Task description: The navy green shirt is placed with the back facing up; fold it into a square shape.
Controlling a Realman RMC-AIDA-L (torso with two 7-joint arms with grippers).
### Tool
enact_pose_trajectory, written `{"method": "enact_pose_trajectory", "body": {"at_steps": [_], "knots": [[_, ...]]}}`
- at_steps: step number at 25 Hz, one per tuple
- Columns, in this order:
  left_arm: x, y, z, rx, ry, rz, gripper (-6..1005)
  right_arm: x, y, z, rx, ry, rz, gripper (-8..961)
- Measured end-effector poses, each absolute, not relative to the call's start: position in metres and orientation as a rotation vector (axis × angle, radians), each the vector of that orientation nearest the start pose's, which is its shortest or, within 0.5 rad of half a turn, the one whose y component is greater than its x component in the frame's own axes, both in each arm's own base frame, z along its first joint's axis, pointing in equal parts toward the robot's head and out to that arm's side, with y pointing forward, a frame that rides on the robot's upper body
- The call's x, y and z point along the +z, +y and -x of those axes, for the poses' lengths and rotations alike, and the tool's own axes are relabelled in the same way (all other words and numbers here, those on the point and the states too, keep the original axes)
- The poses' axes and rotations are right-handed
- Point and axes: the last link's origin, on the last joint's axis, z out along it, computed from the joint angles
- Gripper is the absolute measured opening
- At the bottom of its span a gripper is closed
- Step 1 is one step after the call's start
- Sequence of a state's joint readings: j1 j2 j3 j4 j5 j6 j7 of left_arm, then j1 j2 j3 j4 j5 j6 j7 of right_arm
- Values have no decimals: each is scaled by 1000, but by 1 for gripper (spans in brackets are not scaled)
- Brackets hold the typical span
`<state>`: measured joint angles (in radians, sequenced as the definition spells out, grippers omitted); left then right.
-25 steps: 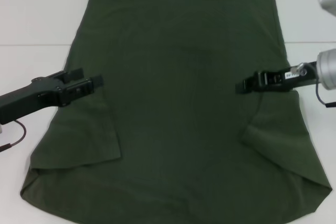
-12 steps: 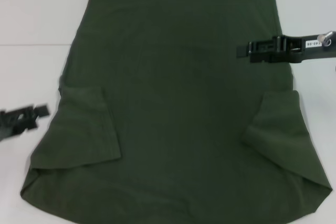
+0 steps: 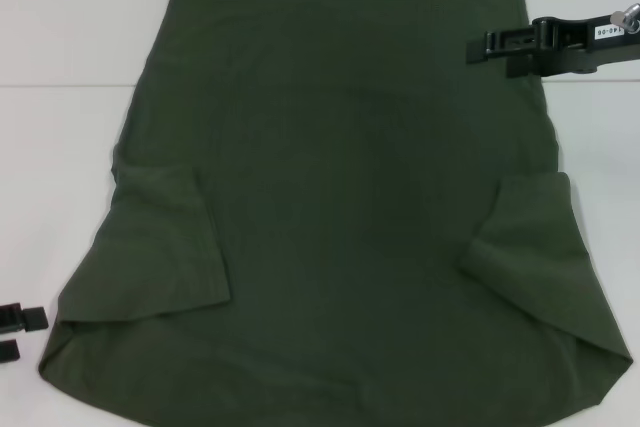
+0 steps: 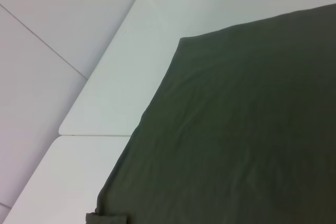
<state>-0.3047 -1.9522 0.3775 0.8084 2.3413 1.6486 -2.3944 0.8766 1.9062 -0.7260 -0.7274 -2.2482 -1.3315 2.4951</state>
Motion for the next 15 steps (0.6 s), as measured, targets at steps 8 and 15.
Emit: {"method": "enact_pose_trajectory", "body": {"at_steps": [8, 15], "knots": [[91, 251, 387, 614, 2608, -2171, 775, 73, 455, -185, 470, 1474, 2301, 865], [84, 256, 387, 615, 2642, -2145, 775, 71, 454, -185, 467, 1474, 2306, 865]]}}
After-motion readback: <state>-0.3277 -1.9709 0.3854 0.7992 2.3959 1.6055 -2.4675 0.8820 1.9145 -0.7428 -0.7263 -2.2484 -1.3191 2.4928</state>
